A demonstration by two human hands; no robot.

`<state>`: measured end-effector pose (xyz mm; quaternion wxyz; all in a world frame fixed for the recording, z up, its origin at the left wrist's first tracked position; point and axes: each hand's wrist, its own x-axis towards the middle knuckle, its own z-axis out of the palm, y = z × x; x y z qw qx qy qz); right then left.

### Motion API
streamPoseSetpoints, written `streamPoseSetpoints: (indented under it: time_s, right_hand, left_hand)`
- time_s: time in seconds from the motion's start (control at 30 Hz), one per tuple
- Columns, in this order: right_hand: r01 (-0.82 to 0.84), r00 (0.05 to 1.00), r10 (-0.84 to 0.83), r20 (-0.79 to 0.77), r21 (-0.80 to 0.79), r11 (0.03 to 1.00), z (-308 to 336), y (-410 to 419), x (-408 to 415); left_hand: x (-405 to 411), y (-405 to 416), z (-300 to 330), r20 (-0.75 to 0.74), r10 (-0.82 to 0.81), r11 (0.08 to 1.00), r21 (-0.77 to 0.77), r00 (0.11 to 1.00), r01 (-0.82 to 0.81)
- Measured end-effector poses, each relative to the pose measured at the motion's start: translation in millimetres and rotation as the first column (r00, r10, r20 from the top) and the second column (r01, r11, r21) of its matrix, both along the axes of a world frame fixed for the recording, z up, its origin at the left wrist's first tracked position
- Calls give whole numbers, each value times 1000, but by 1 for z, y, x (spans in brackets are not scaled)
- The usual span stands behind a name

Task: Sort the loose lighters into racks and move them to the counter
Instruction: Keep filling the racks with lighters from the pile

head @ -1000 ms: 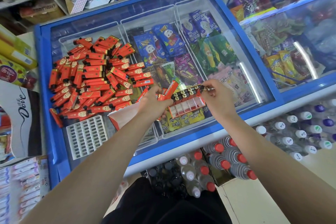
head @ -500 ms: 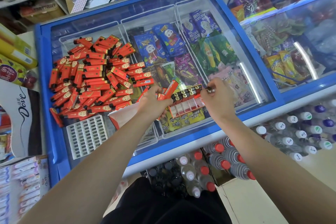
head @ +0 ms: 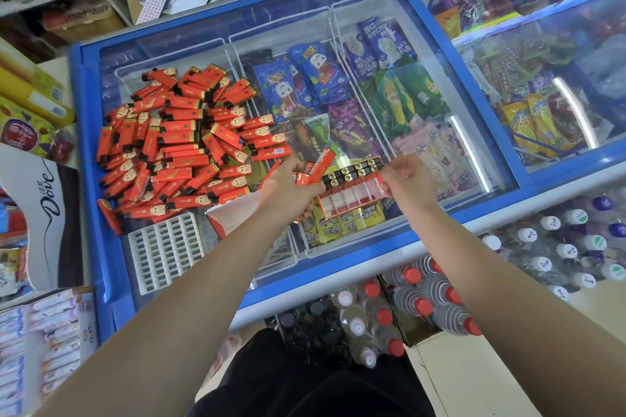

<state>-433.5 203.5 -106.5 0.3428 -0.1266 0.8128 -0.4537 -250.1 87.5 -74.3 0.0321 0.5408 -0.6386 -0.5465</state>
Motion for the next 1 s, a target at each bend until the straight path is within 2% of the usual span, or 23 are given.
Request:
streamPoseSetpoints:
  time_s: [0.07,0.13,0.17,0.23,0.3,0.43,0.63,0.8,0.93,1.0]
  right_hand:
    - [37,991,-42,123,43,998,-2,-1,-6]
    - [34,984,-49,169,87,996,-3,-1,-9]
    - [36,987,-49,153,92,995,-3,-1,-9]
    - [38,999,-40,18,84,996,2,-2,-5]
    - [7,996,-6,-90,21,1000,15,-3,4]
    - [-204,979,205,-2,-99,974,30,-12,34]
    - [-210,976,214,44,-91,973,30,-22,72]
    - [-35,968,68,241,-138,990,26,-20,81]
    - [207,884,-63,463,-268,941,33,-18,76]
    - [252,871,-87,484,-286,924,38,-16,71]
  left_hand:
    - [-1,0,0,1,-2,1000,0,1000,2]
    - [-1,0,0,3,-7,1000,-3,1000,7]
    - [-1,1,0,5,-11,1000,-6,1000,11]
    - [0,2,-1,2,-13,1000,-4,1000,13]
    - [0,3,-2,-9,-12,1000,4,1000,12]
    - [3,7,-3,-34,-32,999,22,999,33]
    - [7,14,2,-76,-81,997,-1,994,81]
    - [14,15,2,-118,-115,991,48,986,121]
    - [21,15,0,-102,-124,984,114,987,135]
    - [26,13,-3,-86,-102,985,133,991,113]
